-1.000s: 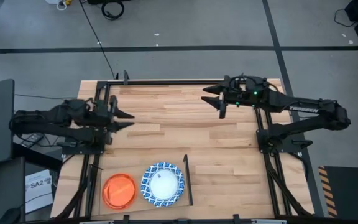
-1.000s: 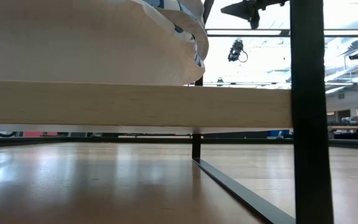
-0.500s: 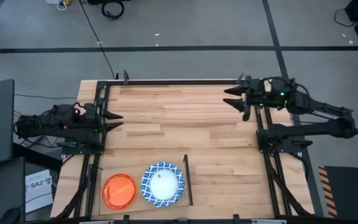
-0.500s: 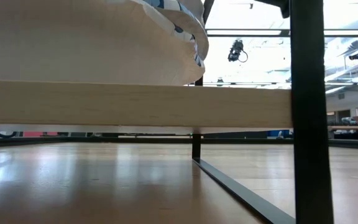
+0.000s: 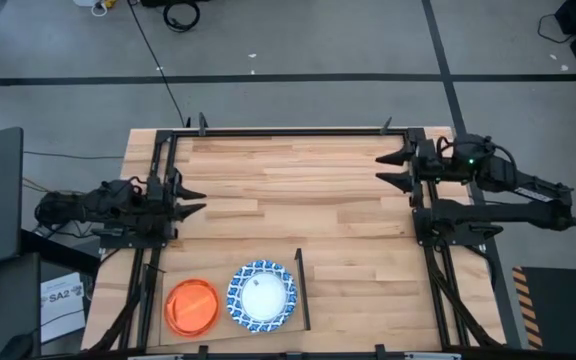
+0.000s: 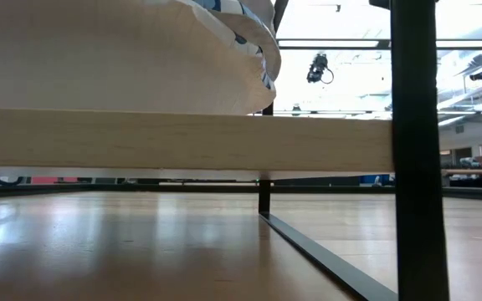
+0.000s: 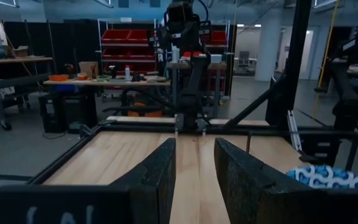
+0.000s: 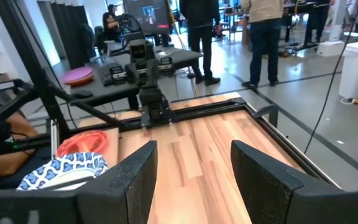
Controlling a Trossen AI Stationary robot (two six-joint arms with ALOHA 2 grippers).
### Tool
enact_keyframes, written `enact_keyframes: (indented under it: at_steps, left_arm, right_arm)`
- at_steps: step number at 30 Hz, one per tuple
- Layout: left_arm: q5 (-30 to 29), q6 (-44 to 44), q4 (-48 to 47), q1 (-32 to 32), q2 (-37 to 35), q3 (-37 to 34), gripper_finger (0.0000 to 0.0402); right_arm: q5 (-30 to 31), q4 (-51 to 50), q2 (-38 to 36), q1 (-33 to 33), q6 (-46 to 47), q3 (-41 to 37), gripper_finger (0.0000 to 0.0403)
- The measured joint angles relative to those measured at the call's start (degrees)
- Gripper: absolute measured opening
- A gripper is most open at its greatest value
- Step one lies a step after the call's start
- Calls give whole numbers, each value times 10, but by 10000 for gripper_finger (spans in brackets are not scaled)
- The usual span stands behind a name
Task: Place and stack plates onto a shelf
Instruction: Return to Home Position
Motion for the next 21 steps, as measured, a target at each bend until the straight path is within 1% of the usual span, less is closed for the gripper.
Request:
enact_keyframes:
  at_steps: [5,9,13,21]
  left_arm:
    - [1,15,9,0,-29,-29,117]
    - [1,29,8,0,-48,-33,117]
    - [1,43,8,0,-47,-33,117]
    - [1,25,-15,0,-46,-33,117]
  right_arm:
    - [2,-1,-60,0,2,-49,210]
    - [2,0,-119,0,15,-87,210]
    - [2,12,-181,0,30,-128,210]
    - [4,62,-296,0,43,-227,210]
